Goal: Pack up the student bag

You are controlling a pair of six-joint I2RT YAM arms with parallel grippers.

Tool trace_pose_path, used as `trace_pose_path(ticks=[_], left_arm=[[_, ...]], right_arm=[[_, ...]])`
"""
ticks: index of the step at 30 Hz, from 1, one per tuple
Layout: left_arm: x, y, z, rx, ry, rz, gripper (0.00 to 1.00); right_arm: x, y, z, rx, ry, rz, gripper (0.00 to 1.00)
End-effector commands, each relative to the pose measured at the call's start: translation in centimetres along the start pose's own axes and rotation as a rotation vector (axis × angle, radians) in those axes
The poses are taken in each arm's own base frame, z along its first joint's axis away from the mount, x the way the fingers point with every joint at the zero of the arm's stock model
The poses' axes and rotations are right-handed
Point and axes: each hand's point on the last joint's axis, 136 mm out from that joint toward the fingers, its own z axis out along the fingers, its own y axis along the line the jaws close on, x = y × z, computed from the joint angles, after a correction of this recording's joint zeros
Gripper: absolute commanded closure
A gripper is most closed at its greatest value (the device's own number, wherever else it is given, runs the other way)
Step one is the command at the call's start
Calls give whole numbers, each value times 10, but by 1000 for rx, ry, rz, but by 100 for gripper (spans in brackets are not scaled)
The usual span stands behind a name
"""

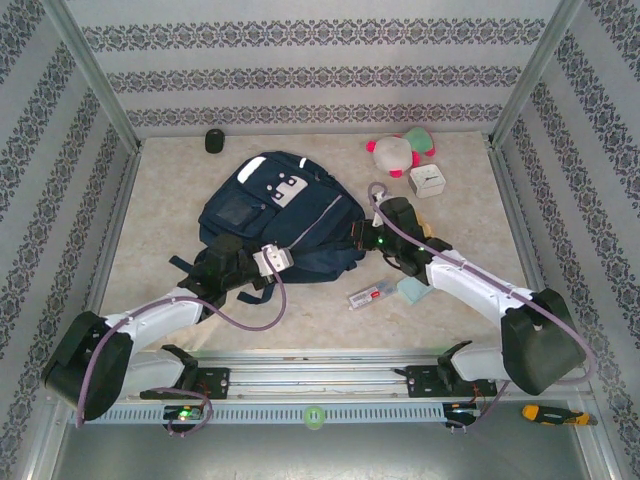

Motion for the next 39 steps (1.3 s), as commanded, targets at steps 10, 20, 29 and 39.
trace_pose_path(ticks=[10, 20, 29, 39], left_arm=[[-84, -25, 12, 170, -2, -113, 22], [-76, -51, 95, 193, 87, -226, 35], [-79, -65, 39, 311, -46, -74, 100], [-56, -48, -28, 287, -34, -2, 100]], right_arm=[[-1, 37, -17, -184, -65, -19, 100], [-6, 43, -23, -197, -94, -30, 100], [-28, -17, -18, -113, -183, 57, 100], [-43, -47, 12, -178, -226, 147, 100]])
